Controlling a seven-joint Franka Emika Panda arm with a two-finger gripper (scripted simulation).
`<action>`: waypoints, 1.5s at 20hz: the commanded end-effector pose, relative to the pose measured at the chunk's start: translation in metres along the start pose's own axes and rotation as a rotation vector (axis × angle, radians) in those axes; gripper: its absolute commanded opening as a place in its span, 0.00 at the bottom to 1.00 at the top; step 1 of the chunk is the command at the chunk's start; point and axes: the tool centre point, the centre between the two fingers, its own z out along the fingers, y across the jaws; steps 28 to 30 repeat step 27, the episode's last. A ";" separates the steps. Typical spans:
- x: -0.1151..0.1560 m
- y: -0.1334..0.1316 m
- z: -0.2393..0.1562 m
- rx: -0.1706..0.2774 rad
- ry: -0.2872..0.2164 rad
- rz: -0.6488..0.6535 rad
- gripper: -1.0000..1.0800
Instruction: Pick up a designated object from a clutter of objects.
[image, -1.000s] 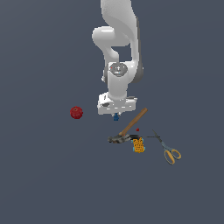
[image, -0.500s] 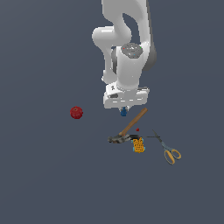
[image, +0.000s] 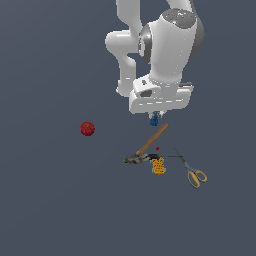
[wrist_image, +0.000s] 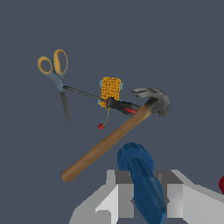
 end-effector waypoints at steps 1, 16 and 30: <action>0.009 -0.010 -0.023 0.000 -0.001 0.000 0.00; 0.053 -0.049 -0.118 0.001 -0.001 0.000 0.00; 0.062 -0.056 -0.134 0.001 -0.001 0.000 0.00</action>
